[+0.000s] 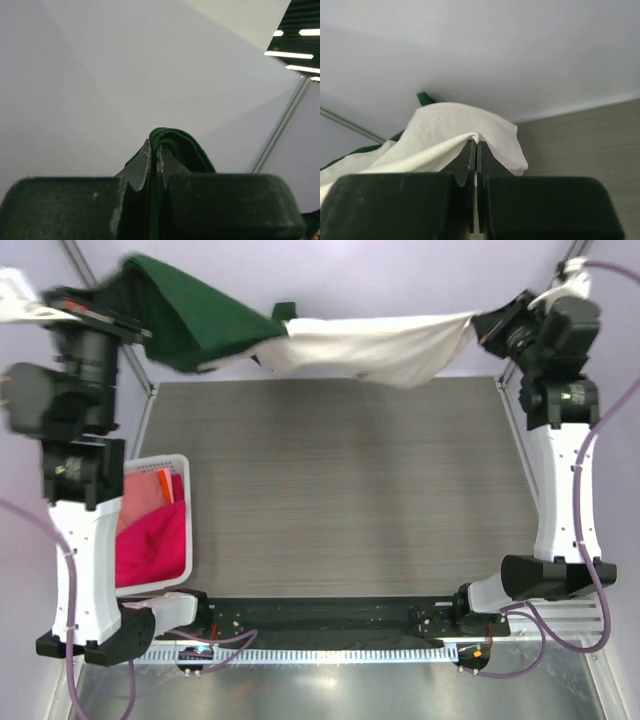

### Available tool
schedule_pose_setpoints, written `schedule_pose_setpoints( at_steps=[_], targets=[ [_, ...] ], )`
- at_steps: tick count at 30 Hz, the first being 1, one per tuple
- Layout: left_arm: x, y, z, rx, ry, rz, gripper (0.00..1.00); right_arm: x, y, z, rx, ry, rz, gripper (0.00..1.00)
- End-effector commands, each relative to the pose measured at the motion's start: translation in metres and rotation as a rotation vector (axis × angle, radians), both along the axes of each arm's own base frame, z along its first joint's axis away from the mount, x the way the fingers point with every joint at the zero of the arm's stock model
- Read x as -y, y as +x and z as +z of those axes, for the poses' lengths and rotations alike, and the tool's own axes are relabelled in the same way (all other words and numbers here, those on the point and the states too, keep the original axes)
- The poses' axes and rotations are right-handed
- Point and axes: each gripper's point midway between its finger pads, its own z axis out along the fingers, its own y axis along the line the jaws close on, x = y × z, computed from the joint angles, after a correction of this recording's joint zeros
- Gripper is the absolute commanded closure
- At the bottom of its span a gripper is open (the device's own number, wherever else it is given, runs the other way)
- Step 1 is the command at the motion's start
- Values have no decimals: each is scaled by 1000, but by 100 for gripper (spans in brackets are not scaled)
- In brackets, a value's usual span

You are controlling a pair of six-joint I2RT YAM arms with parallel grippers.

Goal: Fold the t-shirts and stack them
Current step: Flatten the tshirt out

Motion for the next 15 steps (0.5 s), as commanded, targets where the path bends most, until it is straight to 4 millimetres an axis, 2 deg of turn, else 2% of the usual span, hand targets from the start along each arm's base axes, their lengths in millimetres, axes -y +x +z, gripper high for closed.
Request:
schedule_pose_setpoints(
  at_steps=[1,2,3,5,6,7,8,9,10,11,12,14,15],
  targets=[
    [26,58,-106,-243,44,-58,100,-8,27,-92,-174,49,65,99],
    [24,58,-120,-271,38,-31,100,-6,27,-106,-195,49,60,99],
    [30,63,-161,-354,54,-32,100,-4,23,-137,-251,58,52,99],
    [27,45,-182,-383,42,-21,100,-3,20,-161,-279,64,50,99],
    [26,43,-201,-422,46,-15,100,-3,15,-193,-339,67,49,99],
    [30,43,-243,-518,54,-24,100,-3,8,-196,-334,64,46,99],
    [29,26,-248,-513,50,-38,100,-3,4,-207,-348,62,43,99],
    [31,21,-263,-539,51,-50,100,-1,-4,-231,-393,62,39,99],
    [36,15,-295,-604,65,-72,100,-1,-12,-229,-378,57,35,99],
    [36,0,-296,-591,66,-91,100,0,-18,-235,-385,54,30,99],
    [36,-8,-303,-603,69,-102,100,0,-28,-258,-430,52,26,99],
    [37,-22,-338,-693,66,-120,100,0,-45,-261,-419,47,20,99],
    [39,-35,-343,-699,56,-152,100,0,-56,-283,-459,47,15,99]
  ],
)
